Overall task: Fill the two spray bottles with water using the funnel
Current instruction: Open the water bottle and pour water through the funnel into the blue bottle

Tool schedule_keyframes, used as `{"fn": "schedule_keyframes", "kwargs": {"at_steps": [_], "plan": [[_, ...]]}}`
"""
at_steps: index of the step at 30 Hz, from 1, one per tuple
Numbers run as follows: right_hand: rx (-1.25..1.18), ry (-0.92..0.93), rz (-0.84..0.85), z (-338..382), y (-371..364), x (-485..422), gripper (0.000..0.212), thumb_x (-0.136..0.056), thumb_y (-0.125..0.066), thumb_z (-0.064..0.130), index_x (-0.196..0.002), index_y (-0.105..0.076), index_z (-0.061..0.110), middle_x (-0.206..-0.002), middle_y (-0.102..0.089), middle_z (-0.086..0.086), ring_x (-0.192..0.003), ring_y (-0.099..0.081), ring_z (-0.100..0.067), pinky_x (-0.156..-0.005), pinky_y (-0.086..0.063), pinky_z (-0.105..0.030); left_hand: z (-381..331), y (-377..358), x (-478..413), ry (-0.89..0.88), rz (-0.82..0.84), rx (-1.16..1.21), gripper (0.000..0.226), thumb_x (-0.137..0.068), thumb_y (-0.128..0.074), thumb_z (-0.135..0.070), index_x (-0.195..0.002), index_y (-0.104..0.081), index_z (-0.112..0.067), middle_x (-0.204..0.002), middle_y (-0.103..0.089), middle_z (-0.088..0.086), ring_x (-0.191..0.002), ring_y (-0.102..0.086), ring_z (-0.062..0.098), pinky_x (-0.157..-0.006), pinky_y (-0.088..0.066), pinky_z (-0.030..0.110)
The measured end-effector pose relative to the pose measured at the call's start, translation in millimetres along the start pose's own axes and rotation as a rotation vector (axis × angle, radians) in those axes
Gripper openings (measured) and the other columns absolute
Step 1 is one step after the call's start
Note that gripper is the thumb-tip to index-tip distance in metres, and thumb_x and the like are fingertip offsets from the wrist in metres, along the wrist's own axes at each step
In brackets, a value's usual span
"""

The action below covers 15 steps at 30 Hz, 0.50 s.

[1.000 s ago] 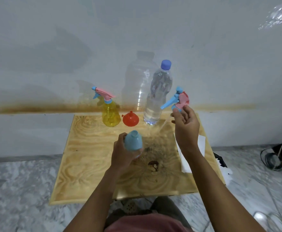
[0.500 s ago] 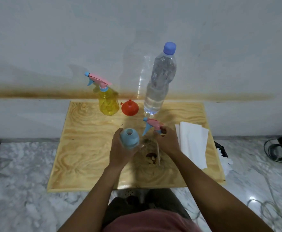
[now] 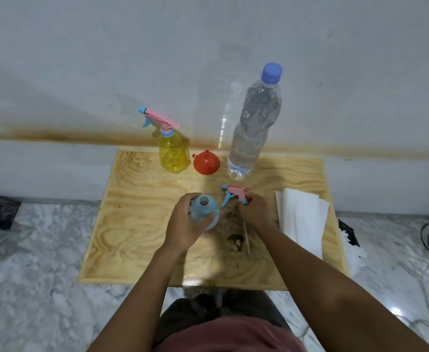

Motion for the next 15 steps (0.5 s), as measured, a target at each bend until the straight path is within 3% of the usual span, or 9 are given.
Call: {"fn": "schedule_keyframes", "kwargs": {"at_steps": [8, 15], "plan": [[0.04, -0.02, 0.011, -5.6, 5.8, 1.1, 0.029, -0.09, -0.062, 0.033, -0.111, -0.063, 0.013, -0.103, -0.068, -0.002, -0.086, -0.059, -0.016, -0.065, -0.042, -0.027, -1.6, 1.0, -1.8, 0.004, 0.028, 0.004, 0.051, -0.073, -0.085, -0.037, -0.114, -0.055, -0.03, -0.111, -0.062, -0.017, -0.102, -0.059, 0.001, -0.083, -0.055, 0.033], [0.03, 0.018, -0.053, 10.3, 38.0, 1.2, 0.042, -0.092, -0.061, 0.04, -0.128, -0.058, 0.017, -0.12, -0.064, 0.0, -0.105, -0.058, -0.016, -0.086, -0.047, -0.032, -2.3, 0.8, -2.9, 0.045, 0.031, -0.021, 0.063, -0.071, -0.085, -0.04, -0.123, -0.054, -0.027, -0.119, -0.06, -0.012, -0.108, -0.057, 0.009, -0.084, -0.051, 0.026]]}}
Point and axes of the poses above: each hand's wrist, its own x-axis away from the middle knuckle, its own y-axis out of the back of the hand, z = x × y, the point moved 7 cm from there along -x, towards the middle knuckle
